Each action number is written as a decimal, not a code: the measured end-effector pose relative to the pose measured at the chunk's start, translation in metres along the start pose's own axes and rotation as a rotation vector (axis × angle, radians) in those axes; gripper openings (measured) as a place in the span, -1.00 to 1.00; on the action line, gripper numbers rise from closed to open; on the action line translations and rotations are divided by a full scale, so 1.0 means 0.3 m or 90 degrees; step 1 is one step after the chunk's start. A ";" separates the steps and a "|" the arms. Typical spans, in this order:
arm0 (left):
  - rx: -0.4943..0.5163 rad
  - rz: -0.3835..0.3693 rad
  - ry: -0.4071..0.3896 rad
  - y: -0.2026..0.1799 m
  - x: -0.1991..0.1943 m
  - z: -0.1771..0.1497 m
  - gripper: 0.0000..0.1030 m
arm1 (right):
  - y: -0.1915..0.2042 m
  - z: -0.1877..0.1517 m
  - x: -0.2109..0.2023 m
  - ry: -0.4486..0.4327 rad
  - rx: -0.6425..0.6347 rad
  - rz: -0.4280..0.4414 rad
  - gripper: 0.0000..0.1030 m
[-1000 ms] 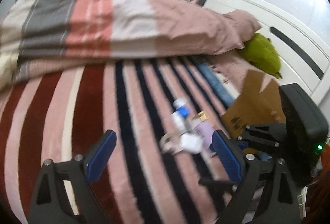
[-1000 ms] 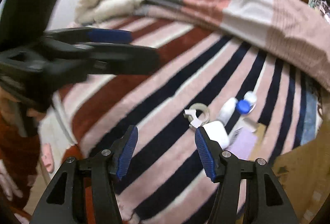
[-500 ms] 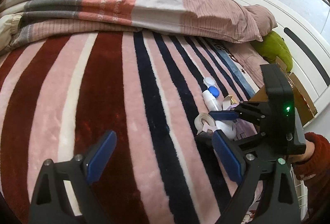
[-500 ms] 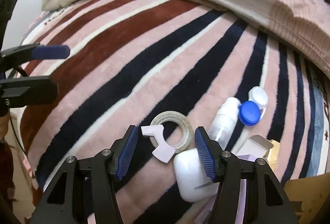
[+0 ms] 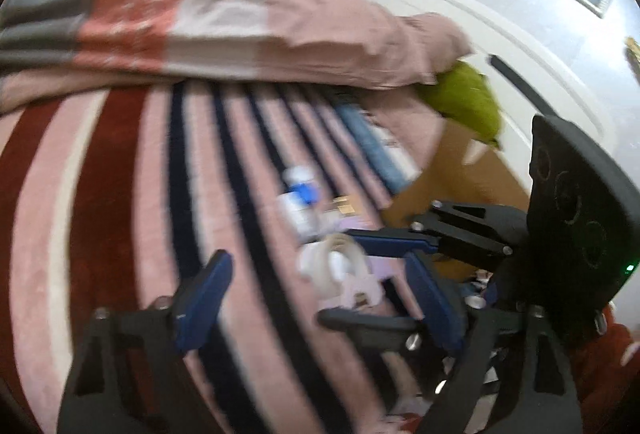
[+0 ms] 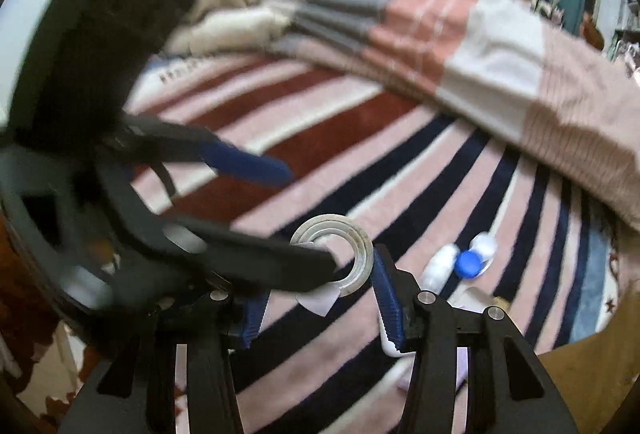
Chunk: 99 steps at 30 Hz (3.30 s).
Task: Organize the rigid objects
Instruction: 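Carry the tape roll into the cardboard box and open the right gripper, then grasp the white earbud case with the right gripper, then lower the earbud case into the cardboard box and release it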
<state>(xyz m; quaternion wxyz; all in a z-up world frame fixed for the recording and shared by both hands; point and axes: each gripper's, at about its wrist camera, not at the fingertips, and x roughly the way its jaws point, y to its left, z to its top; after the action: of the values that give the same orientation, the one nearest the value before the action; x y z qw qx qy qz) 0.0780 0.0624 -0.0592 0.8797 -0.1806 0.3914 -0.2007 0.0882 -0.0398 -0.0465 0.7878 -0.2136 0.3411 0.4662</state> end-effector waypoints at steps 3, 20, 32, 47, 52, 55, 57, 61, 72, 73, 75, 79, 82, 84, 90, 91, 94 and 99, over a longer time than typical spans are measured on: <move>0.030 -0.033 -0.007 -0.128 -0.017 0.047 0.00 | -0.009 0.003 -0.121 -0.046 0.003 -0.015 -0.15; 0.143 -0.085 0.074 -0.648 0.340 0.262 -0.48 | -0.437 -0.213 -0.505 -0.069 0.126 -0.117 -0.14; 0.147 -0.022 0.105 -0.640 0.405 0.289 0.30 | -0.566 -0.251 -0.442 0.053 0.185 -0.128 -0.12; 0.104 0.158 -0.057 -0.228 -0.083 0.132 0.81 | -0.092 -0.035 -0.260 0.000 0.047 0.020 0.04; 0.075 0.182 -0.045 -0.056 -0.086 0.021 0.81 | -0.040 -0.070 -0.020 0.103 0.043 0.013 0.05; 0.061 0.174 -0.038 0.025 -0.072 -0.038 0.81 | -0.068 -0.113 0.109 0.153 0.052 -0.025 0.05; 0.050 0.161 -0.036 0.064 -0.063 -0.071 0.81 | -0.104 -0.135 0.180 0.172 0.050 -0.061 0.05; 0.046 0.153 -0.027 0.107 -0.038 -0.115 0.81 | -0.188 -0.156 0.281 0.199 0.065 -0.092 0.05; 0.040 0.135 -0.026 0.111 -0.021 -0.135 0.81 | -0.128 -0.151 0.243 0.158 0.049 -0.054 -0.23; 0.042 0.131 -0.026 0.105 -0.023 -0.131 0.81 | -0.116 -0.143 0.219 0.141 0.047 -0.045 -0.23; 0.049 0.126 -0.026 0.082 -0.026 -0.122 0.81 | -0.082 -0.118 0.160 0.111 0.037 -0.026 -0.23; 0.071 0.087 -0.040 -0.010 -0.051 -0.088 0.81 | -0.019 -0.068 0.040 0.048 0.012 -0.017 -0.23; 0.104 0.058 -0.054 -0.113 -0.072 -0.051 0.78 | 0.011 -0.047 -0.065 -0.003 -0.002 -0.020 -0.23; 0.123 0.039 -0.058 -0.179 -0.077 -0.021 0.56 | 0.008 -0.041 -0.136 -0.032 -0.003 -0.023 -0.23; 0.183 0.008 -0.054 -0.402 -0.021 0.074 0.00 | -0.082 -0.063 -0.320 -0.098 0.018 -0.068 -0.23; 0.190 0.008 -0.053 -0.432 -0.004 0.091 -0.12 | -0.106 -0.070 -0.349 -0.105 0.026 -0.075 -0.23; 0.207 -0.003 -0.041 -0.514 0.071 0.151 -0.31 | -0.198 -0.105 -0.410 -0.115 0.050 -0.096 -0.23; 0.218 -0.057 -0.008 -0.628 0.218 0.220 -0.33 | -0.347 -0.180 -0.492 -0.118 0.080 -0.140 -0.23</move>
<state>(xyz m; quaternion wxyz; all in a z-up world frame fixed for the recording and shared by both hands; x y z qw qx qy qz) 0.1285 -0.1204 0.0314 0.8902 -0.0463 0.3379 -0.3022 0.1124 -0.2113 0.0276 0.8741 -0.1560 0.2702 0.3722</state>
